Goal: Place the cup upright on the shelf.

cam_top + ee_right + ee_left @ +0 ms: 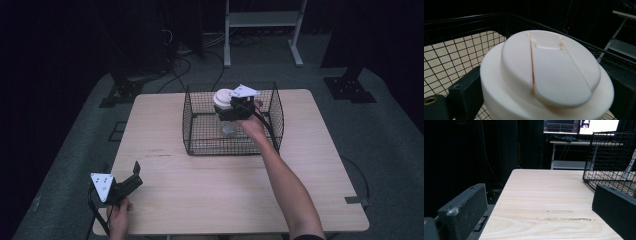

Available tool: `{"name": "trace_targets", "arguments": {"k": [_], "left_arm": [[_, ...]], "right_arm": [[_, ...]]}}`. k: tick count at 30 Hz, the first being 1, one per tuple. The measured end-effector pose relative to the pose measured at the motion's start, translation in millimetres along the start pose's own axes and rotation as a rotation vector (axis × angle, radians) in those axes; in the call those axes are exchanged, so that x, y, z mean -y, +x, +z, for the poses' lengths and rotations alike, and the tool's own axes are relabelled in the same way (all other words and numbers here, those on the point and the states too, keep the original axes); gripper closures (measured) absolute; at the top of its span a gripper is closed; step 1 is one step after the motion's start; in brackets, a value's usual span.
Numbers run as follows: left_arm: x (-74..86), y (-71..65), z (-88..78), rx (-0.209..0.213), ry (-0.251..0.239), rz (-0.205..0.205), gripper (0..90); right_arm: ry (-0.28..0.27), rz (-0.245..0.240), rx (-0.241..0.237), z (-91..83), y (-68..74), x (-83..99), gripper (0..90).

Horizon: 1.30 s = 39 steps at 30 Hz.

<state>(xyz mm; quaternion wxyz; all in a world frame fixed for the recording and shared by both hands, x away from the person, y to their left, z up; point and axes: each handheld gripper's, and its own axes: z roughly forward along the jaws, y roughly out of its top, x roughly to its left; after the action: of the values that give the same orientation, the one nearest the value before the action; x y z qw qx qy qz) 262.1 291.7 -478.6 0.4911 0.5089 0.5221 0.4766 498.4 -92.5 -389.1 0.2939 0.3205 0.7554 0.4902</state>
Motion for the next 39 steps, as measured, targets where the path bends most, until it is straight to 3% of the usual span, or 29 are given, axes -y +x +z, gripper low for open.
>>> {"name": "trace_targets", "arguments": {"k": [23, 39], "left_arm": [[0.0, -0.9, -0.2, 0.001, 0.002, 0.006, 0.0], [0.3, -0.8, 0.6, -0.004, 0.006, 0.006, 0.0]], "right_arm": [[0.017, 0.000, -0.003, -6.0, -4.2, 1.7, 3.0], [-0.042, 0.020, -0.003, -13.0, -4.7, -5.3, 1.6]]}}
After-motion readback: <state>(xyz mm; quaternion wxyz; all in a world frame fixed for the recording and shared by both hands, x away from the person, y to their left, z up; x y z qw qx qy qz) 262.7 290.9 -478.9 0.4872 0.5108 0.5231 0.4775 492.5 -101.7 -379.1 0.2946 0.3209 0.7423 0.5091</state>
